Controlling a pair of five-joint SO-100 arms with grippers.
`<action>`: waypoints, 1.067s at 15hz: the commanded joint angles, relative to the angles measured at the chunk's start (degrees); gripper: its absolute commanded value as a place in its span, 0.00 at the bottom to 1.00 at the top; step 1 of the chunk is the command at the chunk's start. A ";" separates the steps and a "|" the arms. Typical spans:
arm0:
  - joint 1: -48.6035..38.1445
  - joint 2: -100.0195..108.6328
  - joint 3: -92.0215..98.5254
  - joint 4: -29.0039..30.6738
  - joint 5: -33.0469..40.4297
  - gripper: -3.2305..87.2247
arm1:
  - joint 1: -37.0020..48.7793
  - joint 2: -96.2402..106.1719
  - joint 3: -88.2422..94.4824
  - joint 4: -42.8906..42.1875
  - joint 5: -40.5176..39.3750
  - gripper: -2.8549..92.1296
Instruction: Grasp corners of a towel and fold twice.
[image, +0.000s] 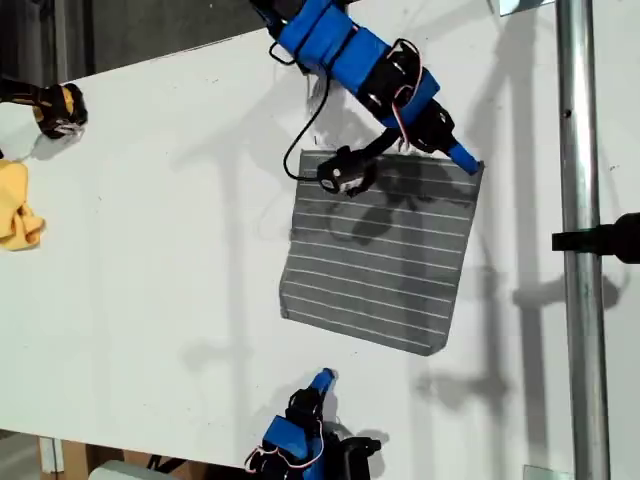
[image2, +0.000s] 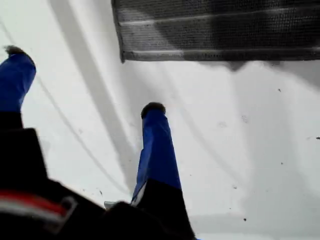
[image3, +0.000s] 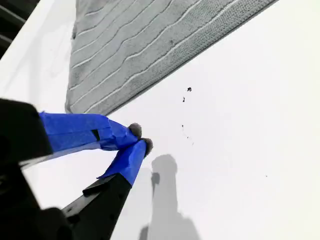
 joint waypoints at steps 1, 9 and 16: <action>0.62 0.26 0.26 0.26 -0.35 0.02 | 0.88 -3.60 -0.44 -3.87 0.00 0.47; 0.18 0.26 0.26 0.26 -0.09 0.02 | 0.44 -17.23 -4.13 -11.51 0.26 0.45; 0.26 0.26 0.26 0.35 -0.62 0.02 | 3.08 -26.02 -8.09 -14.50 0.35 0.34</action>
